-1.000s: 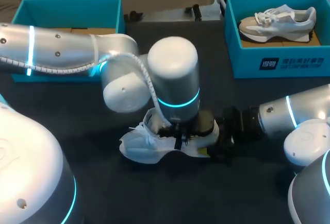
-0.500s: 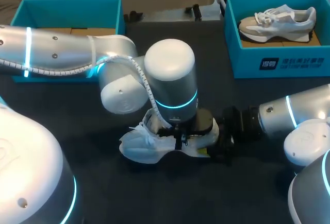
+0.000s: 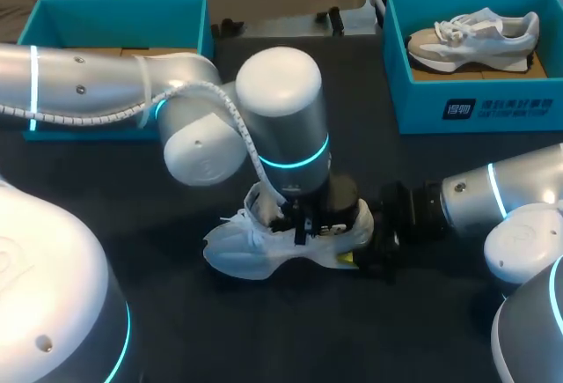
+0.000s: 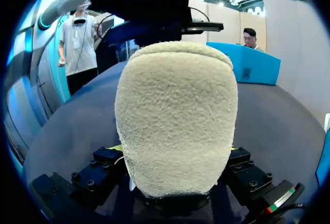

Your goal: Take the shoe out of the shoebox, open the shoe tongue, remove and reinsert the insole, then place the shoe into the shoebox

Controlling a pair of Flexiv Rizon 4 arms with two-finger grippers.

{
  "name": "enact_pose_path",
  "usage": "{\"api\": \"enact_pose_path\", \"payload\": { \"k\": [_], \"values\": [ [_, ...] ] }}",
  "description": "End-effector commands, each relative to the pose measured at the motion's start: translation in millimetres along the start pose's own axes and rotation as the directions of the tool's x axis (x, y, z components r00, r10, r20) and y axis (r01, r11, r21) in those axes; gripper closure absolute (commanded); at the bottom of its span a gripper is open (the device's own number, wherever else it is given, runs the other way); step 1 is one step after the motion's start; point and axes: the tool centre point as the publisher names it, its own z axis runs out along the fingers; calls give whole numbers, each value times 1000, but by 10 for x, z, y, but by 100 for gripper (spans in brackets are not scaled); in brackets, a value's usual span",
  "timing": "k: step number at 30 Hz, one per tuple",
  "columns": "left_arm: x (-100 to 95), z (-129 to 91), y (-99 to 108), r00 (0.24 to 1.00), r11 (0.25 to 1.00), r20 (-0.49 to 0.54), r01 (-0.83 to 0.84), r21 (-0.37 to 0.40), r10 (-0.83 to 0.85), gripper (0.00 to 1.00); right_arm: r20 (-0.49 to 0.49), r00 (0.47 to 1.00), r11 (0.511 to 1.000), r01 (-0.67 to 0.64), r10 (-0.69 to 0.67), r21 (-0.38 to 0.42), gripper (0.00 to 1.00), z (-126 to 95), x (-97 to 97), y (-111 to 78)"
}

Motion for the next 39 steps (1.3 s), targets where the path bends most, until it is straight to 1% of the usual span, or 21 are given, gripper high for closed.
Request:
{"api": "enact_pose_path", "payload": {
  "k": [1, 13, 15, 20, 25, 33, 39],
  "values": [
    [-51, -117, 72, 1000, 1000, -11, 2, 6, -2, 100, 2, 1000, 1000, -1, 1, 8, 100, 66, 6, -17],
    [-81, -346, 110, 999, 999, -39, 18, 36, -16, 100, 2, 1000, 1000, -1, 1, 8, 100, 66, 6, -17],
    [-84, -390, 127, 998, 998, -62, 26, 54, -23, 100, 2, 1000, 1000, -1, 1, 8, 100, 66, 6, -17],
    [-60, -494, 130, 996, 997, -79, 43, 68, -37, 100, 2, 1000, 1000, -1, 1, 8, 100, 66, 6, -17],
    [-38, -609, 115, 996, 992, -62, 77, 102, -71, 100, 2, 1000, 1000, -1, 1, 8, 100, 66, 6, -17],
    [-27, -734, 94, 993, 988, -68, 105, 115, -98, 100, 2, 1000, 1000, -1, 1, 8, 100, 66, 6, -17],
    [-45, -824, 123, 991, 983, -67, 124, 136, -116, 100, 2, 1000, 1000, -1, 1, 8, 100, 66, 6, -17]
  ]
}}
